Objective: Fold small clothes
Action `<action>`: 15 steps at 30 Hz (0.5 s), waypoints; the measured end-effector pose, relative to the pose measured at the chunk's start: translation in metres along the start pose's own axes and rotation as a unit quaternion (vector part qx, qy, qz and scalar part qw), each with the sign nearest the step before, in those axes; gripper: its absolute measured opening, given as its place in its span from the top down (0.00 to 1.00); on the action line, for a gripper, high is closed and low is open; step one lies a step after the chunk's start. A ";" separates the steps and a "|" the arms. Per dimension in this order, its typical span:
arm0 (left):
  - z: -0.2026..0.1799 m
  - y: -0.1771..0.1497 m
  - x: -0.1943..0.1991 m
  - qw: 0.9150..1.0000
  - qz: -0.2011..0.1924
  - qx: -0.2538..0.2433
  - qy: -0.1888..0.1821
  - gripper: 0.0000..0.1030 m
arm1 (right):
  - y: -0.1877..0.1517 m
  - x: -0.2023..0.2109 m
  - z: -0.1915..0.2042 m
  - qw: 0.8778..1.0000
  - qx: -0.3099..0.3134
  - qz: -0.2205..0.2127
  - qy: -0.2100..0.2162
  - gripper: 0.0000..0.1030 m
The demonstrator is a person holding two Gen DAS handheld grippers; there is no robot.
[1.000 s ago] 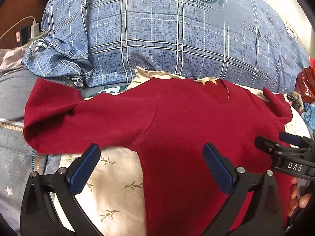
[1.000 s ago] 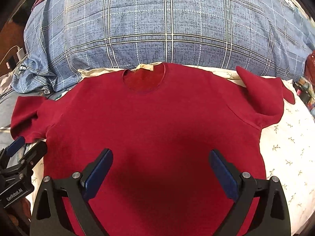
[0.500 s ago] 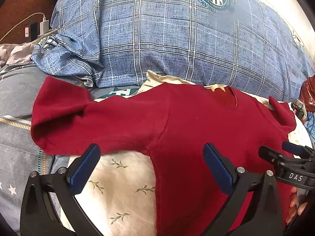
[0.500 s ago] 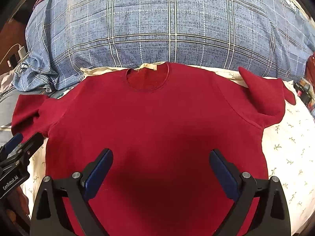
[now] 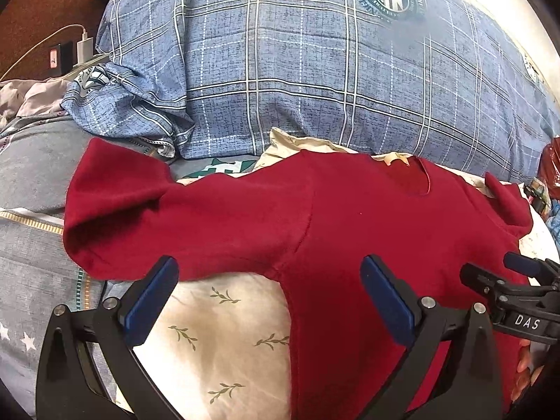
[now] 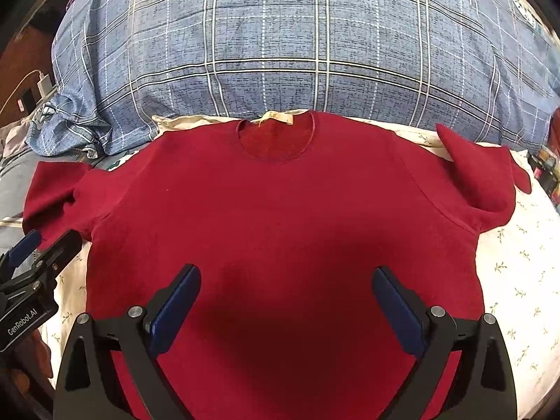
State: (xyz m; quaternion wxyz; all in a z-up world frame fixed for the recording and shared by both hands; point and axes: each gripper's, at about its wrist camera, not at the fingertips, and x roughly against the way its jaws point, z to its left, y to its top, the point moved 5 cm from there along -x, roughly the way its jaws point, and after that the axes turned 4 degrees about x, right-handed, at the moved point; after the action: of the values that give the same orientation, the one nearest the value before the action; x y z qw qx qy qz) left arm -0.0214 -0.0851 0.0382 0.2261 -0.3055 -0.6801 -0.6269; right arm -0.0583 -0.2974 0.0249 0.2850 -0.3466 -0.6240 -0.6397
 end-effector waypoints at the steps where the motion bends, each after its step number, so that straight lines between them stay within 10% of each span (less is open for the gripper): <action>1: 0.001 0.000 0.000 1.000 0.000 0.001 0.001 0.00 | 0.000 0.000 0.001 1.000 0.001 0.000 0.000 0.04; 15: 0.006 0.001 -0.006 1.000 0.005 0.003 0.011 0.00 | 0.001 -0.005 0.014 1.000 0.016 0.005 0.005 0.04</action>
State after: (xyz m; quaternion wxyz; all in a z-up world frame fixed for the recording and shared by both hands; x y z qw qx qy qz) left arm -0.0165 -0.0798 0.0341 0.2379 -0.3015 -0.6778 -0.6269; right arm -0.0529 -0.2835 0.0212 0.2969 -0.3416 -0.6312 -0.6299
